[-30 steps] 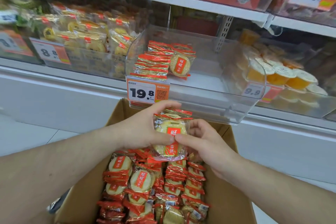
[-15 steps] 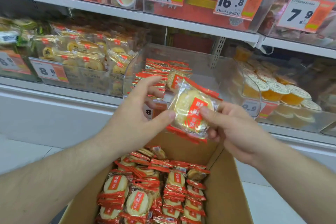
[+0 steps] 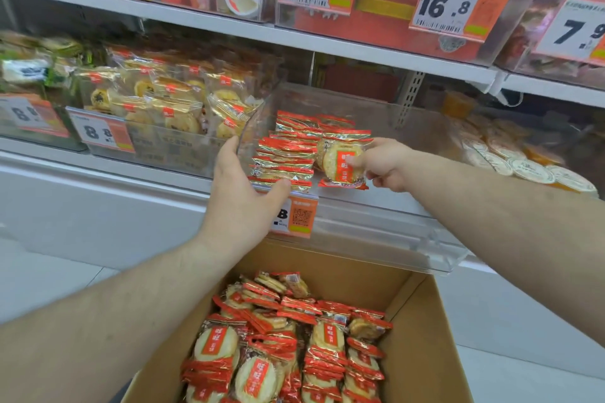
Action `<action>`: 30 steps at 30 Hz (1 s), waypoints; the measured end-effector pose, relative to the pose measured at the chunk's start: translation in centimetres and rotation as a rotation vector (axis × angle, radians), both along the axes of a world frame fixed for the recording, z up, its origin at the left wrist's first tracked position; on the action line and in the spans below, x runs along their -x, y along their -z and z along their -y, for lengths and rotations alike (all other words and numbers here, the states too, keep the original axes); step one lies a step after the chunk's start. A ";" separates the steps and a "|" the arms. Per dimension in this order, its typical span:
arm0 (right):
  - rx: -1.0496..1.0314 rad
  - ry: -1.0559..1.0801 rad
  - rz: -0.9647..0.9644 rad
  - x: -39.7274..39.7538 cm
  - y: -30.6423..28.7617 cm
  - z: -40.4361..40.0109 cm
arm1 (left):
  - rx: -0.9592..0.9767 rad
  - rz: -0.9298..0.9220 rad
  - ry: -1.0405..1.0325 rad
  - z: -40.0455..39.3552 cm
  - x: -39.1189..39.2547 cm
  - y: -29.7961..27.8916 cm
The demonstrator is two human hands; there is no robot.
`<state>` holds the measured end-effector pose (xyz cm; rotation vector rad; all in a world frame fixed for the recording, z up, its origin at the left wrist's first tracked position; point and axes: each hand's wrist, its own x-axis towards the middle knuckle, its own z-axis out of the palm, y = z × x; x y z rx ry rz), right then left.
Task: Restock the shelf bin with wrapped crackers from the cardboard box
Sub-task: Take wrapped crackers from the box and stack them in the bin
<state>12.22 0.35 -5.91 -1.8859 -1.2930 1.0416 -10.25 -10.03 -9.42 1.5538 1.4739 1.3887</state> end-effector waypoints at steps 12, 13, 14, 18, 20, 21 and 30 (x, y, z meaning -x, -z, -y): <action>-0.030 0.061 0.148 2.3 2.5 -2.4 | -0.002 0.045 -0.026 -0.5 -0.1 0.7; -0.006 0.040 0.128 2.4 2.5 -2.2 | -0.002 0.044 -0.028 -0.5 -0.1 0.7; 0.023 0.020 0.106 2.4 2.5 -2.2 | -0.003 0.041 -0.030 -0.5 -0.2 0.7; 0.142 -0.033 0.000 1.9 2.2 -2.1 | -0.005 0.037 -0.038 -0.3 -0.3 0.5; 0.166 -0.051 -0.020 1.5 2.2 -2.2 | -0.009 0.029 -0.048 -0.1 -0.5 0.2; 0.170 -0.055 -0.029 1.4 2.1 -2.3 | -0.010 0.025 -0.050 0.0 -0.5 0.1; 0.208 -0.021 -0.016 1.3 1.4 -1.5 | -0.007 0.051 -0.016 0.0 -0.4 -0.2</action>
